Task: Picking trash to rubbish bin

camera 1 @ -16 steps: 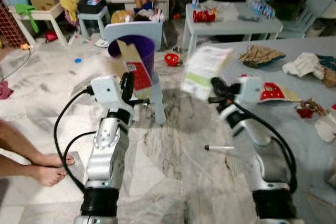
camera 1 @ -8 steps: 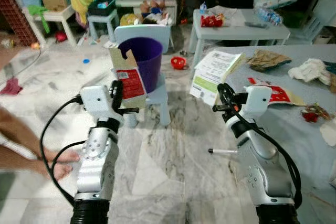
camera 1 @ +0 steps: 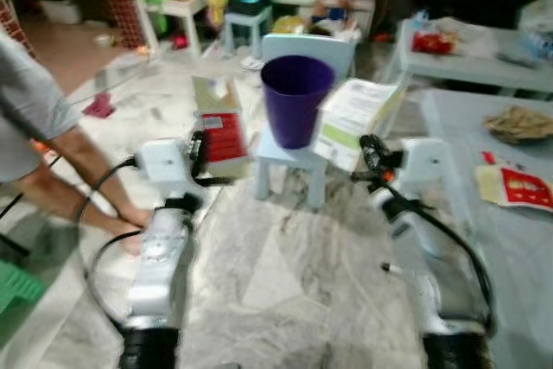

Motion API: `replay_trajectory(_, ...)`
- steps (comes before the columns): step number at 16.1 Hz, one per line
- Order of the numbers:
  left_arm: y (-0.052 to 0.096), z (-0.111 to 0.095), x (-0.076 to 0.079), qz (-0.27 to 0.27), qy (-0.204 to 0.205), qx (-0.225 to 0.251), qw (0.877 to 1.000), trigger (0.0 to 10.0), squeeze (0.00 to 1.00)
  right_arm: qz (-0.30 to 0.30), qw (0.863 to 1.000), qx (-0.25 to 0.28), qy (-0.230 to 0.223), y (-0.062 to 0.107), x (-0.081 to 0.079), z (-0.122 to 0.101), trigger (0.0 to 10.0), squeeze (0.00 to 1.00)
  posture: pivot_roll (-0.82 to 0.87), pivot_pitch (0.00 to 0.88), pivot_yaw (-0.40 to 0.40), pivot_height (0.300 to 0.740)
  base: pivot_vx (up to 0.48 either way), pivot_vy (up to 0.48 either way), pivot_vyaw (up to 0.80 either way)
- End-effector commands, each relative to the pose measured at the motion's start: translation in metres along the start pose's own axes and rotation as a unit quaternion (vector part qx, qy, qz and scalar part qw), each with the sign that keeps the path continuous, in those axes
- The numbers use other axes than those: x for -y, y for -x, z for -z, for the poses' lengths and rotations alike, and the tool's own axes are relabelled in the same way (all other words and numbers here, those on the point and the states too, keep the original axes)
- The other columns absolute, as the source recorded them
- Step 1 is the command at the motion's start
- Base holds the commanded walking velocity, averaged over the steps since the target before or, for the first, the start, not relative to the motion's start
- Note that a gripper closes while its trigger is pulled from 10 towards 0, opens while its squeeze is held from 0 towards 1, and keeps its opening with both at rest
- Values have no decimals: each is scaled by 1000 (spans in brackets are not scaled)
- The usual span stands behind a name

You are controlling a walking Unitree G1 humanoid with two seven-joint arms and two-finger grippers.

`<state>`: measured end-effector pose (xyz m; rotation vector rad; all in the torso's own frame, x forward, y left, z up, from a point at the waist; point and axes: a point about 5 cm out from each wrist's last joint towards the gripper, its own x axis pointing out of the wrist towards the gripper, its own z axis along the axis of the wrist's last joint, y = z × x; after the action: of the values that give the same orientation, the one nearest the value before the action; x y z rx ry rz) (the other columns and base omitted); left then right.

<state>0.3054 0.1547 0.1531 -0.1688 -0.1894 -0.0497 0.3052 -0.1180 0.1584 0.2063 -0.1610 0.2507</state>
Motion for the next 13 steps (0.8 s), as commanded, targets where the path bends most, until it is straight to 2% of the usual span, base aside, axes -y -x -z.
replay_trajectory(1,-4,-6,11,20,9,10,1000,0,0,13,1000,7,3,0,7,-3,0,0,-4,24,-18,740,0,0,0)
replay_trajectory(5,-5,-9,17,36,29,15,999,0,0,16,1000,9,7,1,9,-4,0,0,-10,26,-18,740,0,0,0)
replay_trajectory(13,-5,-8,20,44,38,14,998,0,0,16,1000,10,10,0,10,-5,0,0,-16,32,-24,740,359,0,0)
